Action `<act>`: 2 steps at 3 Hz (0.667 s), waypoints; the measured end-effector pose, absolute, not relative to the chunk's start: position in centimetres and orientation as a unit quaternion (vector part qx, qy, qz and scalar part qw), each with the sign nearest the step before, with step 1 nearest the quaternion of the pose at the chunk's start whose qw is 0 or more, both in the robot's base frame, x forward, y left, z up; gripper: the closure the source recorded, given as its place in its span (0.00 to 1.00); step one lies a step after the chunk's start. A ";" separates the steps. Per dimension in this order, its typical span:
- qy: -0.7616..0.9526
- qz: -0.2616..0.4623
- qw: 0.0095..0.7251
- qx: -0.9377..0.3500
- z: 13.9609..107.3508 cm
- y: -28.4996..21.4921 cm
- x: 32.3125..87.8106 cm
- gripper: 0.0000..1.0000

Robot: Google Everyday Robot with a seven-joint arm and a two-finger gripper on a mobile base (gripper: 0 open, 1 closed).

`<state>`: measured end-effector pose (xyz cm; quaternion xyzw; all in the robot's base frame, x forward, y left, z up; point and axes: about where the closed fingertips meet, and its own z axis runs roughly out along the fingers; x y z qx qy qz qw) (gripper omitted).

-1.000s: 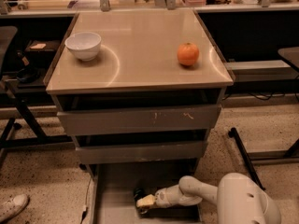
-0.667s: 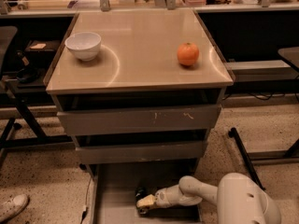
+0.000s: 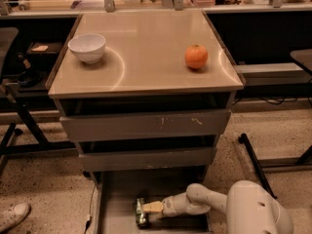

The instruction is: Place green can into bottom drawer

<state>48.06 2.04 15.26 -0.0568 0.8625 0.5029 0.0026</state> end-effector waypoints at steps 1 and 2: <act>0.862 0.503 0.003 -0.057 16.1 2.0 48.1 0.00; 0.865 0.499 0.023 -0.049 18.3 1.6 49.1 0.00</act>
Offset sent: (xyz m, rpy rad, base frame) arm -0.0690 -0.0574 0.2284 -0.2892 -0.2398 -0.2717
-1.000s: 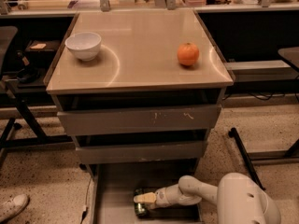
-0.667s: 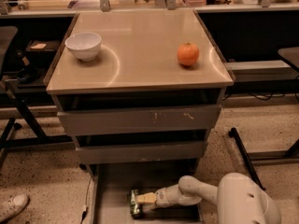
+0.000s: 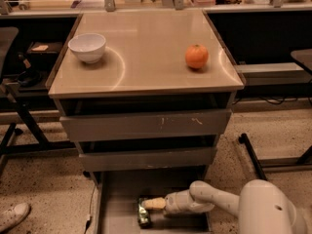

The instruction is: Place green can into bottom drawer

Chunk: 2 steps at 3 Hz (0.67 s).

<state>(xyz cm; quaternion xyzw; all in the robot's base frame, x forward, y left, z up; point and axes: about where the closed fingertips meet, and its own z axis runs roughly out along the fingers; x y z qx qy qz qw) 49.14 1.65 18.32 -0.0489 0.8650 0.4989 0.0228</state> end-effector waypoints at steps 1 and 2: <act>0.879 0.465 0.111 -0.005 26.1 -3.0 52.5 0.00; 0.890 0.414 0.186 0.056 33.4 -9.1 53.6 0.00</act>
Offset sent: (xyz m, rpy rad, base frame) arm -0.1445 -0.0519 0.3284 -0.5023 -0.4028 -0.3562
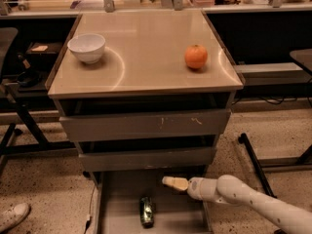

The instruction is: Place green can into bottom drawer

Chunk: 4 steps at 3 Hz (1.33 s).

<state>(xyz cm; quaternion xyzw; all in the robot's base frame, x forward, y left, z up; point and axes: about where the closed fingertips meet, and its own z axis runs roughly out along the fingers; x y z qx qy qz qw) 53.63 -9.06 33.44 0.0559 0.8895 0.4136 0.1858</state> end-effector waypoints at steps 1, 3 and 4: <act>0.893 0.394 0.206 0.072 36.4 -9.8 53.7 0.00; 0.895 0.364 0.229 0.123 36.8 -13.9 52.9 0.00; 0.884 0.287 0.262 0.261 39.2 -25.1 48.1 0.00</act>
Offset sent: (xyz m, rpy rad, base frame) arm 0.0032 -0.0585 0.0227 -0.0478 -0.0027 -0.1889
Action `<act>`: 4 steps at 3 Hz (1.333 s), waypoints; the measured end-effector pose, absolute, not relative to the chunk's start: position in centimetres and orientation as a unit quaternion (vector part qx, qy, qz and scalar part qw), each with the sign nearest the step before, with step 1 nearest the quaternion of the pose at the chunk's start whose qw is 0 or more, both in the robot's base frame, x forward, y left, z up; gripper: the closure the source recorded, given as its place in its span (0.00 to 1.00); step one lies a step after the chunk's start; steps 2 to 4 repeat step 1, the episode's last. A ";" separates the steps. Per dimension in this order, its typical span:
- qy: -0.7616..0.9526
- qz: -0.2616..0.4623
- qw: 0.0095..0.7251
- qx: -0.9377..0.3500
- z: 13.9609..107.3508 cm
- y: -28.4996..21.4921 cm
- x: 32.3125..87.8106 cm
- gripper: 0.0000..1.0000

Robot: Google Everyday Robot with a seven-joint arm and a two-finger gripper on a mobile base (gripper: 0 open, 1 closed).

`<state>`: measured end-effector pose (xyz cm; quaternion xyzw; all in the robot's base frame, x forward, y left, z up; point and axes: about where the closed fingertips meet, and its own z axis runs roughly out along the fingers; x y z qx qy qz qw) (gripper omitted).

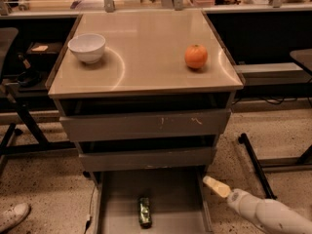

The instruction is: Place green can into bottom drawer

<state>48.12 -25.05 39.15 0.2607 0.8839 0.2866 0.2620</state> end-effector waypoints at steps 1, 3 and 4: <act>0.866 0.211 0.295 0.343 42.8 -31.4 44.2 0.00; 0.866 0.211 0.295 0.343 42.8 -31.4 44.2 0.00; 0.866 0.211 0.295 0.343 42.8 -31.4 44.2 0.00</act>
Offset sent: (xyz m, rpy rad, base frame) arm 0.0000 0.0000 0.0000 0.0000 0.0000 0.0000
